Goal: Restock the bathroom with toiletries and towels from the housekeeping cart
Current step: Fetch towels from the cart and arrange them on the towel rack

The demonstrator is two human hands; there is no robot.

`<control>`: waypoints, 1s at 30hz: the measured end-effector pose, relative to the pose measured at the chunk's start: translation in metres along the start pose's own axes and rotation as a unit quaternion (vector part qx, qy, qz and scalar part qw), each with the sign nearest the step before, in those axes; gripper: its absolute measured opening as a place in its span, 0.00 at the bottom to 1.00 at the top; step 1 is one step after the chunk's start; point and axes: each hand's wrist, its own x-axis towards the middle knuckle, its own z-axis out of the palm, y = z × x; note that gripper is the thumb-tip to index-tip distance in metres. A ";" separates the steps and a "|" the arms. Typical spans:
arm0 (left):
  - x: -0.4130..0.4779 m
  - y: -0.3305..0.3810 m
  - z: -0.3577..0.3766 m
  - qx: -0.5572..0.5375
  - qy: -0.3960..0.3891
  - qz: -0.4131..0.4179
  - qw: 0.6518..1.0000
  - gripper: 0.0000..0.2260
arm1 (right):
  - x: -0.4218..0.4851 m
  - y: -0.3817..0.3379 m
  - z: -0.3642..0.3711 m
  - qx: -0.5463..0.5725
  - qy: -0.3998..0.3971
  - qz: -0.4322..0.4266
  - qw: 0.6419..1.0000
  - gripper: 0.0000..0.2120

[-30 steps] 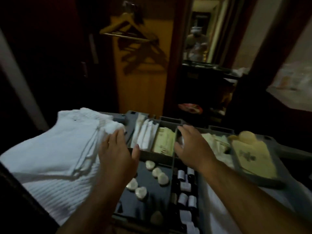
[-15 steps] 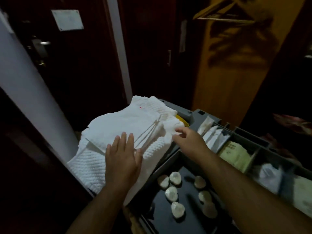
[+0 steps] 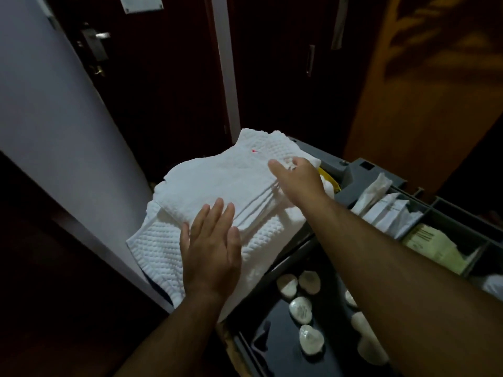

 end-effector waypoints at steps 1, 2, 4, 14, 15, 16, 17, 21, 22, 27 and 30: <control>0.000 0.000 -0.001 -0.011 0.000 -0.005 1.000 0.26 | 0.001 -0.002 0.004 -0.029 -0.024 -0.002 0.999 0.41; 0.001 0.000 -0.001 -0.020 0.000 -0.008 1.000 0.26 | 0.000 -0.004 0.008 -0.063 -0.033 -0.005 0.997 0.44; 0.001 0.000 -0.002 -0.026 0.001 -0.010 1.000 0.27 | -0.005 -0.010 0.018 -0.125 -0.012 -0.030 0.992 0.40; 0.006 -0.002 -0.010 -0.237 0.028 -0.076 0.968 0.24 | -0.019 -0.018 0.012 0.002 0.014 -0.061 0.998 0.28; 0.010 0.003 -0.016 -0.320 0.033 -0.125 0.939 0.21 | -0.023 -0.019 0.006 0.029 0.011 -0.054 0.998 0.27; 0.012 0.008 -0.021 -0.367 0.040 -0.171 0.913 0.20 | -0.029 -0.018 0.001 0.056 0.008 -0.041 0.998 0.28; 0.014 0.013 -0.027 -0.371 0.048 -0.201 0.905 0.19 | -0.035 -0.013 -0.003 0.073 0.007 -0.019 0.997 0.30; 0.023 0.023 -0.043 -0.259 0.027 -0.328 0.908 0.23 | -0.057 0.012 -0.019 0.046 -0.020 0.066 0.997 0.28; 0.026 0.023 -0.045 -0.251 0.006 -0.345 0.904 0.25 | -0.059 0.015 -0.022 0.023 -0.029 0.066 0.997 0.24; 0.046 0.024 -0.058 -0.225 -0.045 -0.389 0.892 0.32 | -0.051 0.007 -0.029 0.054 -0.042 0.113 0.991 0.29; 0.046 0.030 -0.063 -0.224 -0.060 -0.401 0.886 0.32 | -0.046 0.014 -0.033 0.074 -0.104 0.150 0.980 0.17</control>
